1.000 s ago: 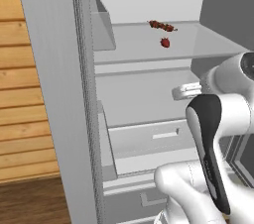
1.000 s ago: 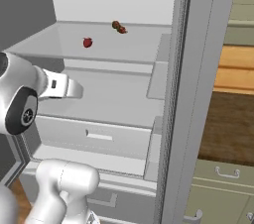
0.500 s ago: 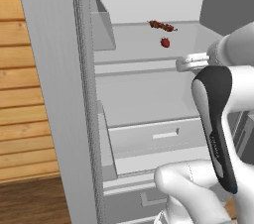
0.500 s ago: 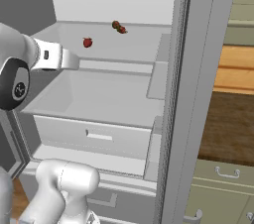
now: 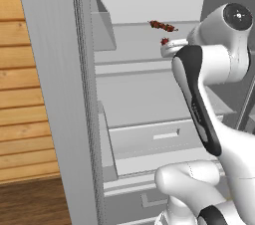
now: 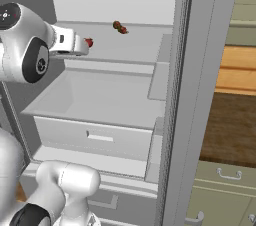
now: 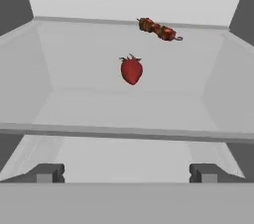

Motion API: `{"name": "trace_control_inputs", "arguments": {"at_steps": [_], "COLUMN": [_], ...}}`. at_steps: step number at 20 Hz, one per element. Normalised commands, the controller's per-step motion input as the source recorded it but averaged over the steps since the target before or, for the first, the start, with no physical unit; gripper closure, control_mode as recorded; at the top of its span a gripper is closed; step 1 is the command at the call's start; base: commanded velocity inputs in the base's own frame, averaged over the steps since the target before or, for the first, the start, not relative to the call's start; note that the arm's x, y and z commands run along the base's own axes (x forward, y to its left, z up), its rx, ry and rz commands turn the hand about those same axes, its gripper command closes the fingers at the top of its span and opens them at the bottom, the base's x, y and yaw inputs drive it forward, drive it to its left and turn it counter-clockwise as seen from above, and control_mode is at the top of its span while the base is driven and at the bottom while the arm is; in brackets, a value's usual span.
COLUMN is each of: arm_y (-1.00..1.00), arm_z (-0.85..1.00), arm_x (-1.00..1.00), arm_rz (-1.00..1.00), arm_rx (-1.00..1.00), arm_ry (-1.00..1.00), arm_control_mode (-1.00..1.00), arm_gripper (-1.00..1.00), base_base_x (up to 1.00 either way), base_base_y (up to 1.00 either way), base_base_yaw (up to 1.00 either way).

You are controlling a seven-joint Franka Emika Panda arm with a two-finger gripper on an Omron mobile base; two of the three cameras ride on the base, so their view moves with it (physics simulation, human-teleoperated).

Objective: Take the strawberry from the fridge and place it on top of the pancake, located on the dining counter.

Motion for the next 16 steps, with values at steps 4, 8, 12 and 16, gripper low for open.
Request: {"name": "trace_control_inputs", "arguments": {"at_steps": [4, 8, 12, 16], "arm_y": [0.28, 0.03, -0.15, -0.13], "arm_z": [0.0, 0.0, 0.0, 0.0], "arm_x": [0.93, 0.87, 0.75, 0.85], "arm_rz": [0.0, 0.0, -0.01, 0.0], "arm_rx": [0.0, 0.0, 0.0, 0.0], "arm_ry": [-0.03, 0.0, 0.03, 0.06], "arm_control_mode": [-1.0, -1.0, -1.0, -1.0], "arm_gripper": [-1.0, -1.0, -1.0, -1.0], "base_base_x": [0.0, 0.0, 0.0, 0.0], "base_base_y": [0.0, 0.0, 0.0, 0.0], "base_base_yaw": [0.0, 0.0, 0.0, 0.0]}}
